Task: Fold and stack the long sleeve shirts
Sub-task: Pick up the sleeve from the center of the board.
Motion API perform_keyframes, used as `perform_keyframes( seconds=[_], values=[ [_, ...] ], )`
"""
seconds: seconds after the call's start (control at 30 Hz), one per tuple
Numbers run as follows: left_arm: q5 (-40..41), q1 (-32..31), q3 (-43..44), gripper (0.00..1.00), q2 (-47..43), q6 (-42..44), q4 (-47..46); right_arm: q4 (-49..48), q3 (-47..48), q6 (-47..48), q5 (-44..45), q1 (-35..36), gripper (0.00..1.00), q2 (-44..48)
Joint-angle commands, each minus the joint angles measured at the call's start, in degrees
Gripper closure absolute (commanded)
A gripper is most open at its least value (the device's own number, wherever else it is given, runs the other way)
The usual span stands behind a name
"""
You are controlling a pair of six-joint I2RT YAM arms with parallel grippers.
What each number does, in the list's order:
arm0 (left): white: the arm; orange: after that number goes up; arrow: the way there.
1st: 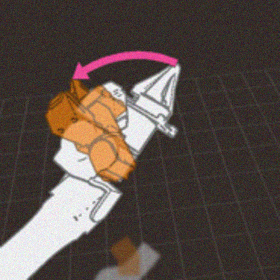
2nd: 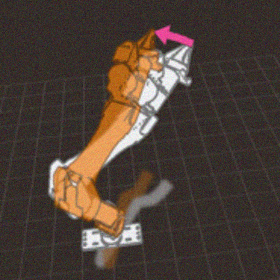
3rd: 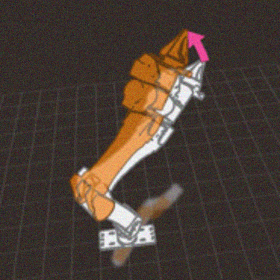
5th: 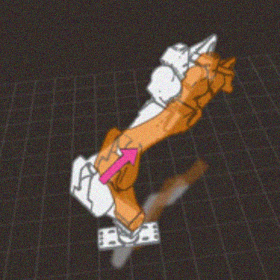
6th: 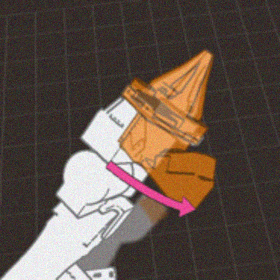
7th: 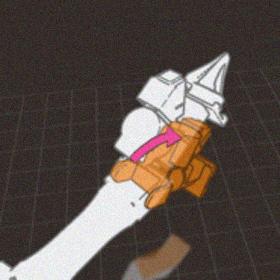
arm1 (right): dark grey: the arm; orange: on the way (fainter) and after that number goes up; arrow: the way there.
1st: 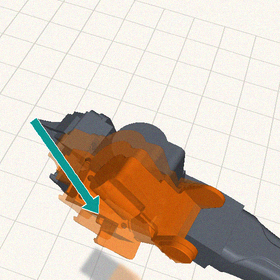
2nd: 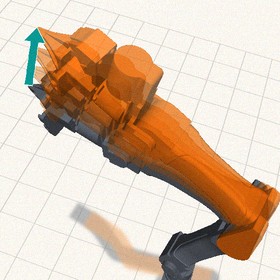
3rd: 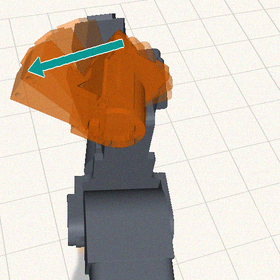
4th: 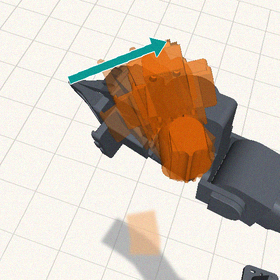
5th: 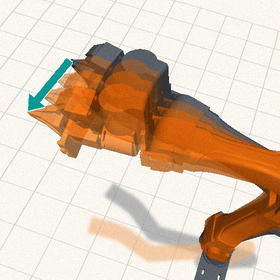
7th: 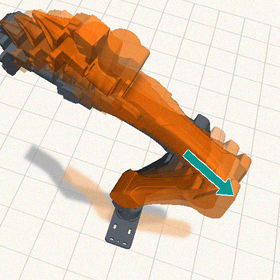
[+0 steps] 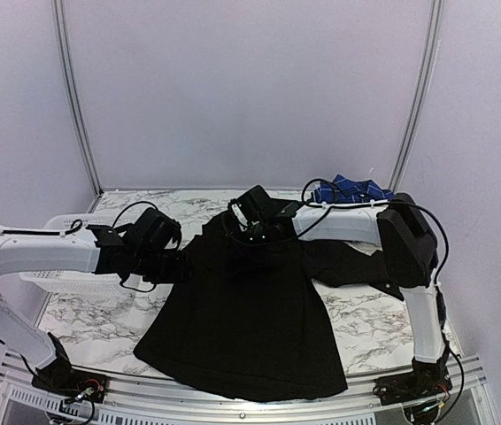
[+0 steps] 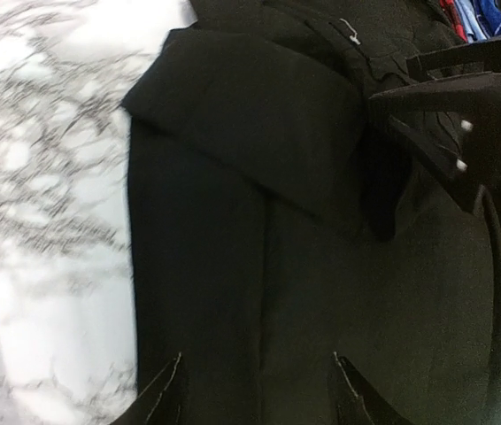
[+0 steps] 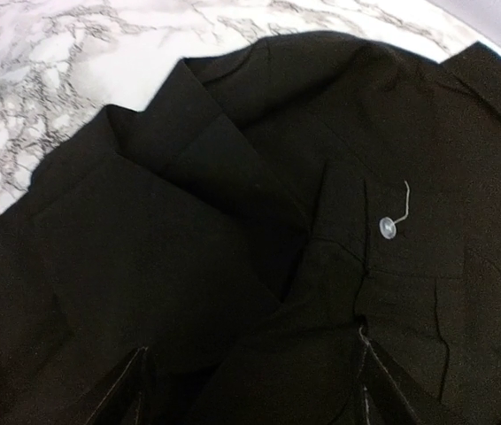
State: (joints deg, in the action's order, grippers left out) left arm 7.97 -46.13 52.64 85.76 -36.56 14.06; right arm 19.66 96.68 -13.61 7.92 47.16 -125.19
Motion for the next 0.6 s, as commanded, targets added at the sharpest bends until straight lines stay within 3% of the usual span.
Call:
perform_keyframes(
  seconds=[0.0, 0.23, 0.43, 0.57],
  values=[
    [1.18, -0.01, -4.13, 0.44, -7.29, -2.65, 6.98, 3.65, 0.67, -1.99, 6.99, 0.04, 0.33, -0.64],
    [0.19, -1.03, -10.9, 0.39, -15.48, -6.33, 14.46, 3.81, -0.32, -3.35, 7.49, 0.0, 0.55, -0.37],
    [-1.23, -2.32, -16.73, 0.38, -21.89, -13.28, 18.74, 3.51, -0.96, -3.77, 7.17, -0.13, 0.89, 1.39],
    [-0.96, -5.39, -18.85, 0.39, -23.23, -18.33, 20.63, 2.09, -1.4, -3.79, 8.09, -0.37, 0.98, 3.96]
  ],
)
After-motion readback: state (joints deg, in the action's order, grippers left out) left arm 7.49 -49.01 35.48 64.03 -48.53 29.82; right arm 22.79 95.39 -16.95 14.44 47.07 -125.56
